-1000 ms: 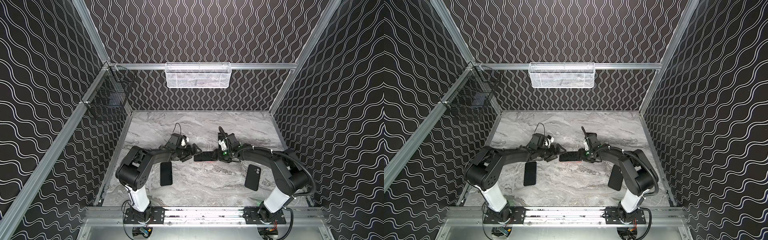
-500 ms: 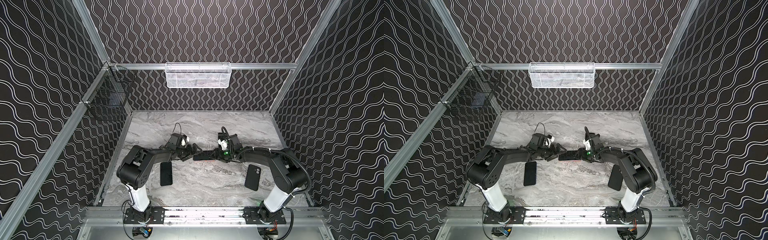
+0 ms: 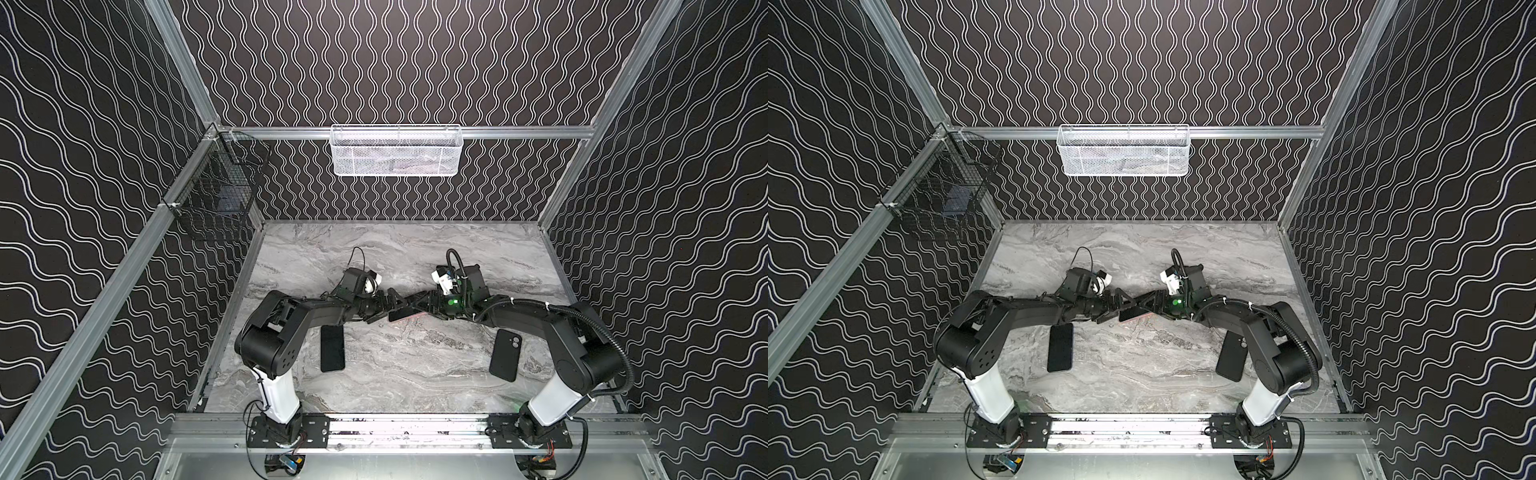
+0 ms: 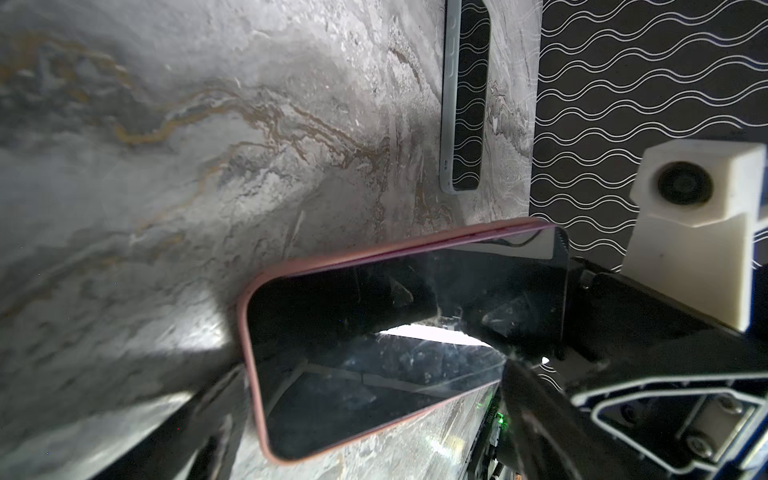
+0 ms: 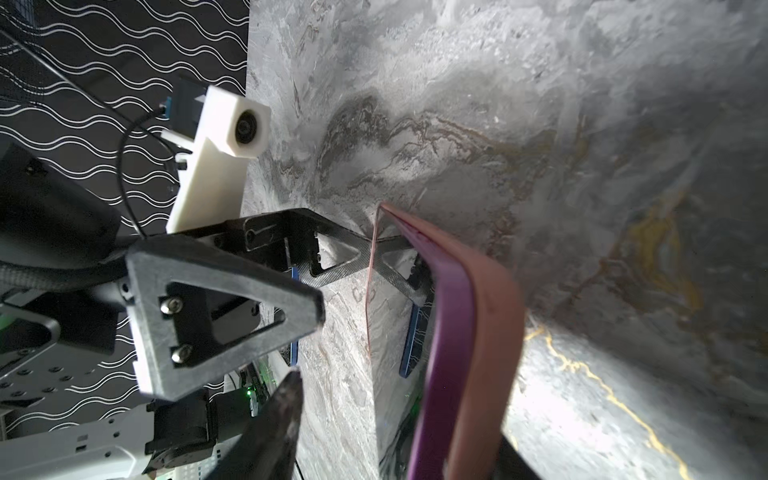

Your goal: Put the phone into the phone case

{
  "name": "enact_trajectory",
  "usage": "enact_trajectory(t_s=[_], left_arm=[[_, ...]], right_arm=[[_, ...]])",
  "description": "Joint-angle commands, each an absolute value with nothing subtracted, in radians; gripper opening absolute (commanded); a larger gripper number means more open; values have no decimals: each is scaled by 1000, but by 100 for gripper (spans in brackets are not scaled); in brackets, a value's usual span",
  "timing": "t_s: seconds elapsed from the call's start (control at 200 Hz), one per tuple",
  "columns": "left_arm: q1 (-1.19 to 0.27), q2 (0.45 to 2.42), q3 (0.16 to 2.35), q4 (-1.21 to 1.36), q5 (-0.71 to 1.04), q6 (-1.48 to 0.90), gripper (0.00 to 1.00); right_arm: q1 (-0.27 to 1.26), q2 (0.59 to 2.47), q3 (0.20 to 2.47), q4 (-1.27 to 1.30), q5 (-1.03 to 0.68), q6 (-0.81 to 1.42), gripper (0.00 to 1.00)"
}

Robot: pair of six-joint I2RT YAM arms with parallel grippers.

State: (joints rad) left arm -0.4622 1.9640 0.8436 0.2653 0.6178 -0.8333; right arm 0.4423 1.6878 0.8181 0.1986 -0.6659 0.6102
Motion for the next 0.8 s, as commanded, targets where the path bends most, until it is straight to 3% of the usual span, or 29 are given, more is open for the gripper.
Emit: enact_trajectory(t_s=[0.0, 0.626, 0.726, 0.796], left_arm=[[-465, 1965, 846, 188, 606, -818, 98], [-464, 1965, 844, 189, 602, -824, 99], [-465, 1965, 845, 186, 601, -822, 99], [-464, 1965, 844, 186, 599, -822, 99]], right_arm=[[442, 1695, 826, 213, -670, 605, 50], [443, 1687, 796, 231, -655, 614, 4], [443, 1686, 796, 226, -648, 609, 5], [442, 1683, 799, 218, -640, 606, 23]])
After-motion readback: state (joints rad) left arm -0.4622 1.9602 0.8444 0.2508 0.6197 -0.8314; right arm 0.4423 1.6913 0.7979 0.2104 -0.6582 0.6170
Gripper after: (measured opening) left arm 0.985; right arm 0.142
